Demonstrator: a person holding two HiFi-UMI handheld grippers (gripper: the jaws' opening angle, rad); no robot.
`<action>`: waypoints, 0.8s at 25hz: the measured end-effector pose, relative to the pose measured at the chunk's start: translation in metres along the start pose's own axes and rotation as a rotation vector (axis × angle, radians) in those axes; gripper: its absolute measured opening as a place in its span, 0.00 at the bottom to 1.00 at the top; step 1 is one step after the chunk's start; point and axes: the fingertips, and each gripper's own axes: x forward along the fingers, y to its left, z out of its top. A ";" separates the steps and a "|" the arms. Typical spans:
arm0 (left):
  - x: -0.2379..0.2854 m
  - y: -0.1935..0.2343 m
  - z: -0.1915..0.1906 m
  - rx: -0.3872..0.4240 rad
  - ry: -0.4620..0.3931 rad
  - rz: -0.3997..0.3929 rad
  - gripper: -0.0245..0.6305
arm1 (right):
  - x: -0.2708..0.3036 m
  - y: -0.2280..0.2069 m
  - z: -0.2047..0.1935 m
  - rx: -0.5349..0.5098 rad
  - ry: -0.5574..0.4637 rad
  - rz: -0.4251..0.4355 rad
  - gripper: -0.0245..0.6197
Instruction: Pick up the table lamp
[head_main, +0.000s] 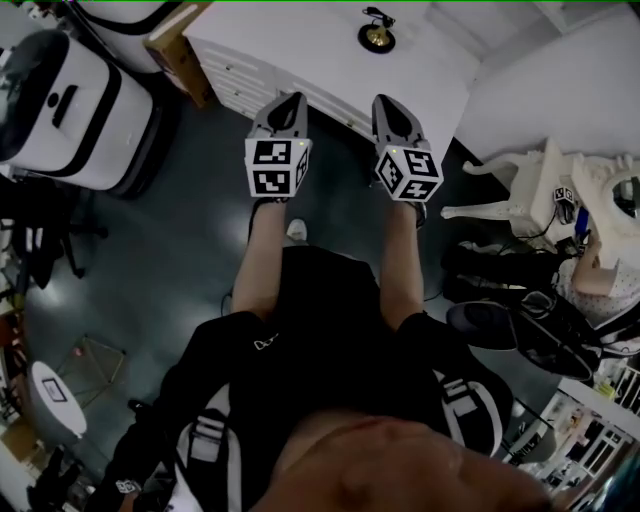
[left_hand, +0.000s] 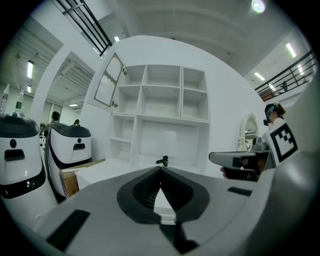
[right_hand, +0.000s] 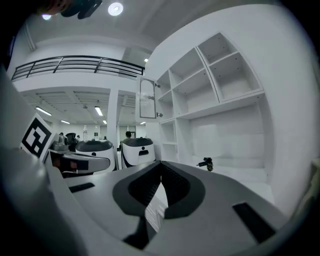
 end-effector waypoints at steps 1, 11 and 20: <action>0.004 0.007 0.002 -0.009 -0.001 0.001 0.05 | 0.007 0.003 0.002 0.018 -0.002 0.007 0.07; 0.059 0.013 0.007 -0.068 0.001 -0.073 0.05 | 0.012 -0.045 -0.010 -0.003 0.049 -0.135 0.07; 0.106 0.001 -0.008 -0.071 0.027 -0.083 0.05 | 0.027 -0.074 -0.024 0.039 0.044 -0.147 0.07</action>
